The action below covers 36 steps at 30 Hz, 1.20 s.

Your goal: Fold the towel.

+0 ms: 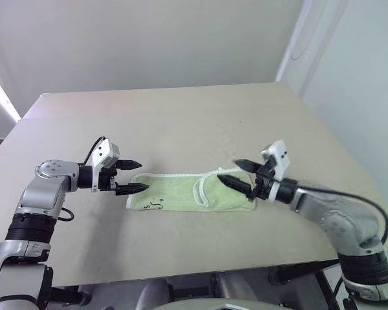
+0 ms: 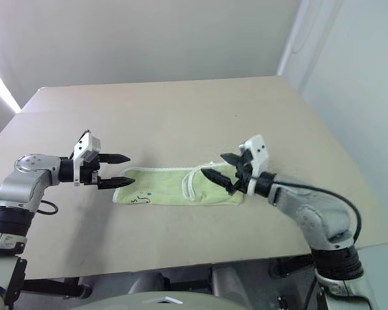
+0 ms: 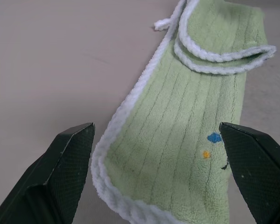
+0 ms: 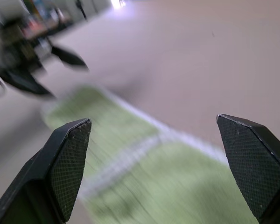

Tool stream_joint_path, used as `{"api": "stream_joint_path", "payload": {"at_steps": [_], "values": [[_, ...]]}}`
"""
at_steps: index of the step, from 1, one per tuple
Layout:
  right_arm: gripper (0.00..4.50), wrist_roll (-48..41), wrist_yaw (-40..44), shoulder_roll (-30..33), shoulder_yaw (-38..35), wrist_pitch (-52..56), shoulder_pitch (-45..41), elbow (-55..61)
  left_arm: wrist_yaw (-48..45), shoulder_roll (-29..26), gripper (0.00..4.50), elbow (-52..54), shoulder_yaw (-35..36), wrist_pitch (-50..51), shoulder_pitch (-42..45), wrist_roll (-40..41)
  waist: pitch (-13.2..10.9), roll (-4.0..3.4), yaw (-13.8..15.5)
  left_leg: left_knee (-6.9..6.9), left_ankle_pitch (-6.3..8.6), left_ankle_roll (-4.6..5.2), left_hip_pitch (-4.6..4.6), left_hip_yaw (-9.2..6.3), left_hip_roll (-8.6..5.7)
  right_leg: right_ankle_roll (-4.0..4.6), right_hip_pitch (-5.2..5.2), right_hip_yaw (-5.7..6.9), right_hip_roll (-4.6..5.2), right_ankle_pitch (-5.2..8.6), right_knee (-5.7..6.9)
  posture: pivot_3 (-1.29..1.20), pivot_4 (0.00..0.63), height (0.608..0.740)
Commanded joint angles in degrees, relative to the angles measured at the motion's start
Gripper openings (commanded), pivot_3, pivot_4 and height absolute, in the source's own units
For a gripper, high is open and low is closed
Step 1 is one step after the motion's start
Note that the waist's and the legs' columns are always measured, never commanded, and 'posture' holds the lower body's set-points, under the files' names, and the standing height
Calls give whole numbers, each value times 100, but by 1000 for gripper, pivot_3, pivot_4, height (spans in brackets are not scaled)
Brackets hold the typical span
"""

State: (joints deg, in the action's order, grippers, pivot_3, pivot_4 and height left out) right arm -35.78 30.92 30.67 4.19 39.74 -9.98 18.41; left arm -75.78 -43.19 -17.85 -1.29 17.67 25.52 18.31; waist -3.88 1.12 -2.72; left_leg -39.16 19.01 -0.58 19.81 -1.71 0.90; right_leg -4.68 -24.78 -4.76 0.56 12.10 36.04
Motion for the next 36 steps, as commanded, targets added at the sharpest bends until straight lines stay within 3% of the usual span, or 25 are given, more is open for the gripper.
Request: {"api": "stream_joint_path", "payload": {"at_steps": [1,9,15,20,25,30,36], "values": [[4483,772,-99,-377,227,-901,-123,-501,40,-32,4500,35,137,-129,134,19,-1,-1,0,0,0,0,-8,0,0,0,4,-1,-1,0,3,0,0,712],[4483,2396,-651,-955,708,-2012,-328,-2289,111,-22,4500,-21,193,-148,117,52,0,0,-1,-1,-1,-2,-39,0,-1,4,34,-3,0,2,3,0,0,712],[4483,2567,-264,-923,875,-1989,-75,-1983,54,-318,4500,89,184,594,-1,110,7,12,-37,0,-1,-2,-43,-1,-1,4,39,-3,0,2,4,0,0,712],[4483,925,275,-1043,45,-647,-243,-818,113,-573,4500,86,181,1458,82,190,6,10,-91,0,-1,-2,-42,-9,-1,4,39,0,-1,2,8,0,0,712],[4483,-704,465,-635,-802,606,-721,384,87,-862,4500,-126,-152,2203,120,-41,1,3,-133,0,-1,-2,-41,-9,-1,3,36,0,0,2,8,0,0,712],[4483,-1776,43,-399,-1214,1844,-1048,618,92,-788,4500,-634,-221,3163,422,95,2,5,-116,3,-1,-2,-41,-22,2,10,37,15,-2,6,8,0,0,712],[4483,-2258,-497,-394,-1405,2468,-1164,502,158,-305,4500,-1066,-368,3755,633,156,3,6,-119,3,-1,-2,-37,-14,-4,10,36,9,5,7,4,0,0,712]]}}
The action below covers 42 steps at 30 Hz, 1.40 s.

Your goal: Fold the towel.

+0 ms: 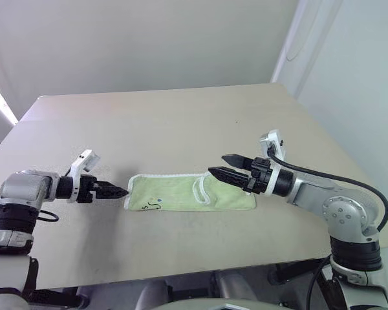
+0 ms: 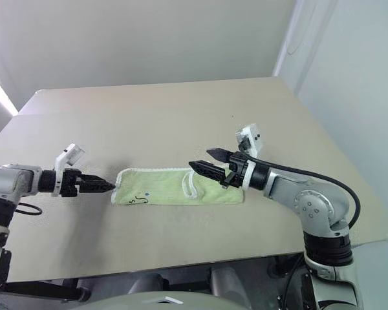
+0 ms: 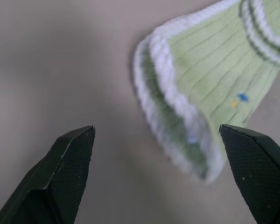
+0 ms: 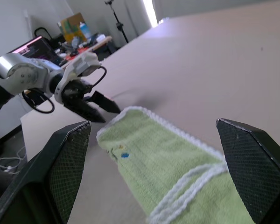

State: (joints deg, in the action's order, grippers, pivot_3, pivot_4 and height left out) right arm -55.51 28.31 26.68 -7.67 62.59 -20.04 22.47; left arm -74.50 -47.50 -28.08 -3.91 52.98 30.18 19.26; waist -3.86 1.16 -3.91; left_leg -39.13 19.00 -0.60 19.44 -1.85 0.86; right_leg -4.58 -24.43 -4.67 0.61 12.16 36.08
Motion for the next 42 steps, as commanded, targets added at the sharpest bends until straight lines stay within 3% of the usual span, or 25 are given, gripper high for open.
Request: {"api": "stream_joint_path", "payload": {"at_steps": [1,9,23,26,36,37,42], "values": [[4483,-365,-321,-20,-260,247,-172,76,29,202,4500,-20,-137,353,188,85,2,2,9,0,0,0,1,-1,0,0,0,0,-1,0,0,0,0,712],[4483,-838,-875,-147,-436,467,-179,31,55,465,4500,413,-307,978,-41,241,6,-9,30,0,0,0,0,0,-1,-1,1,-1,2,1,-1,0,0,712],[4483,-969,-1493,-326,-390,412,-151,-77,66,815,4500,142,-246,933,-32,365,26,-42,147,0,0,0,-1,0,-6,-4,6,-2,6,3,-8,0,0,712],[4500,-920,-1544,-371,-335,395,-132,-77,4,800,3932,157,-258,880,-64,367,26,-42,135,0,0,0,-1,0,-6,-4,6,-2,6,3,-8,0,0,712],[4500,-858,-1549,-329,-278,389,-75,-92,-959,433,266,-1656,-389,-650,431,-186,26,-42,14,6,0,0,1,0,-2,-1,-1,-1,0,4,-6,0,0,712],[4500,-862,-1541,-325,-277,391,-70,-82,-1018,415,59,-1755,-390,-747,460,-220,25,-42,-13,6,0,0,1,0,-2,-1,-2,-1,0,4,-6,0,0,712],[4500,-748,-1359,-209,-228,291,-23,-13,-967,471,59,-2540,-349,-1571,580,-540,25,-41,-24,11,0,0,0,-1,1,-1,-4,-1,-3,4,-5,0,0,712]]}}
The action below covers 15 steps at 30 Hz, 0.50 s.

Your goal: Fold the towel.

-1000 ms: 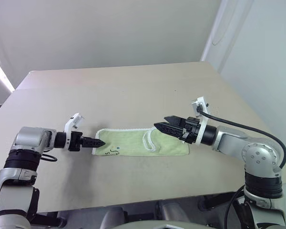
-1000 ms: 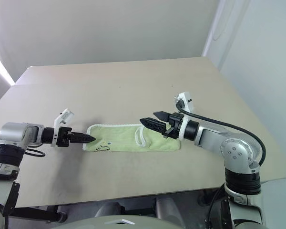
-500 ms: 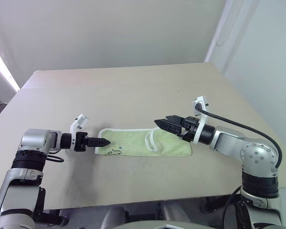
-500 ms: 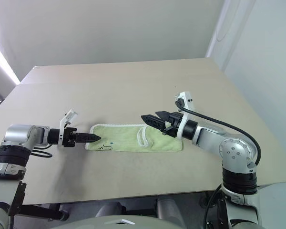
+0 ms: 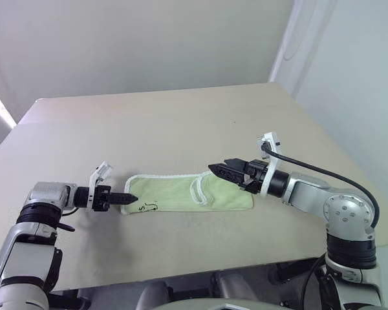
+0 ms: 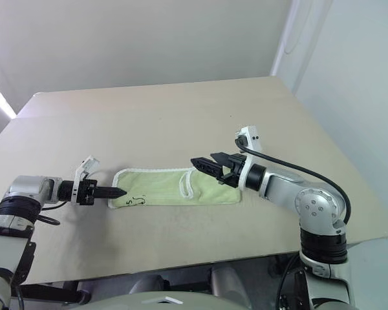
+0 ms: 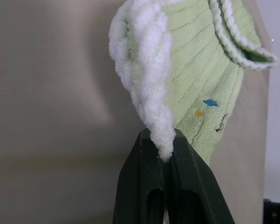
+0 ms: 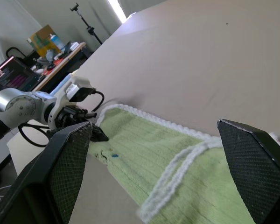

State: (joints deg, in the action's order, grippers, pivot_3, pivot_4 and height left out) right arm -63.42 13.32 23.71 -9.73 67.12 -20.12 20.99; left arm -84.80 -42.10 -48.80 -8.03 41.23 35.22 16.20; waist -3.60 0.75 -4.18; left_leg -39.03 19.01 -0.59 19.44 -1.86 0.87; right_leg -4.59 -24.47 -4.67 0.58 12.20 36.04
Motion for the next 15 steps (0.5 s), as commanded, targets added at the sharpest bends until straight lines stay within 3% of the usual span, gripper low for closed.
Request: {"api": "stream_joint_path", "payload": {"at_steps": [1,10,15], "values": [[4500,58,168,98,-18,-176,-8,137,108,-24,59,-590,82,-494,89,-268,0,0,4,0,0,0,-1,0,0,0,0,0,0,0,1,0,0,712],[4500,93,315,174,-21,-234,54,102,-50,-341,59,-951,301,-471,491,-270,-1,2,-20,0,0,0,-8,-3,6,5,1,2,-8,-3,11,0,0,712],[4500,113,367,160,-4,-244,57,69,-364,-795,59,436,319,777,576,69,-8,13,-4,5,0,0,12,-5,7,5,-16,3,-7,-3,6,0,0,712]]}}
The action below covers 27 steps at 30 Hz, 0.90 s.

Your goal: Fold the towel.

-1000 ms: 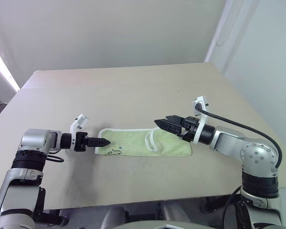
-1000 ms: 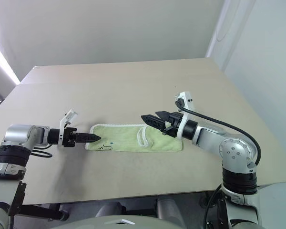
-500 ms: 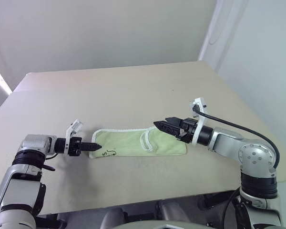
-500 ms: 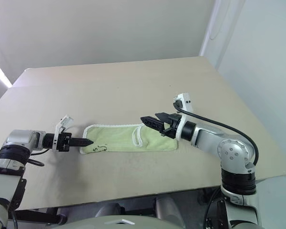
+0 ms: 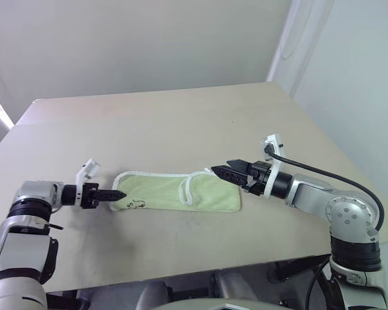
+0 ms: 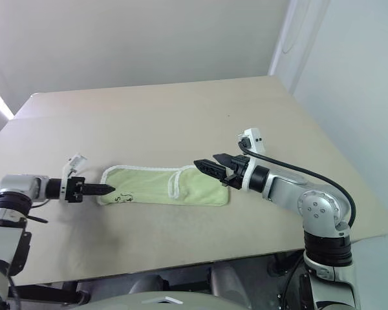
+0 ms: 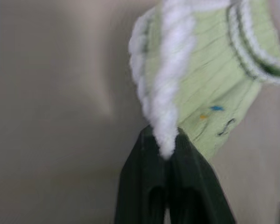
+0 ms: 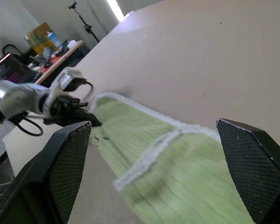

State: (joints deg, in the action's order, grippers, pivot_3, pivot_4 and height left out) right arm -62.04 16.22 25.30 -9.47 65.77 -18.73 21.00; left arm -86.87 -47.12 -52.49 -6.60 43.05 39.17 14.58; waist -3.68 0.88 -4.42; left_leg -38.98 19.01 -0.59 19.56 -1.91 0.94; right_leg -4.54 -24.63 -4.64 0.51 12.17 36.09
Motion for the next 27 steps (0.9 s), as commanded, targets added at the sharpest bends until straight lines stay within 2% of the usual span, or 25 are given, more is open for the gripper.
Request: {"api": "stream_joint_path", "payload": {"at_steps": [1,7,13,21,27], "values": [[4500,-25,87,4,-24,-107,-85,66,-185,-393,59,1257,180,886,117,332,0,0,28,0,0,0,4,2,-2,-4,-1,-1,5,2,-2,0,0,712],[4500,3,331,118,18,-136,-74,119,-24,-700,59,2943,392,2309,152,1016,-16,23,39,0,1,1,18,2,-6,-10,-5,-1,12,6,-16,0,0,712],[4500,178,439,204,24,-195,-121,41,413,-276,59,3600,223,3447,799,1627,-21,26,42,-1,1,1,12,0,-8,-11,-2,1,11,7,-12,0,0,712],[4500,247,333,179,-61,-187,19,191,631,448,59,3494,-422,3777,1451,1941,-26,20,45,2,1,0,8,2,-8,-10,-3,-2,5,7,-9,0,0,712],[4500,101,106,123,-250,-224,303,499,541,1038,59,3185,-1115,3150,1692,1727,-27,18,34,0,1,0,11,4,-13,-11,-1,-6,10,7,-15,0,0,712]]}}
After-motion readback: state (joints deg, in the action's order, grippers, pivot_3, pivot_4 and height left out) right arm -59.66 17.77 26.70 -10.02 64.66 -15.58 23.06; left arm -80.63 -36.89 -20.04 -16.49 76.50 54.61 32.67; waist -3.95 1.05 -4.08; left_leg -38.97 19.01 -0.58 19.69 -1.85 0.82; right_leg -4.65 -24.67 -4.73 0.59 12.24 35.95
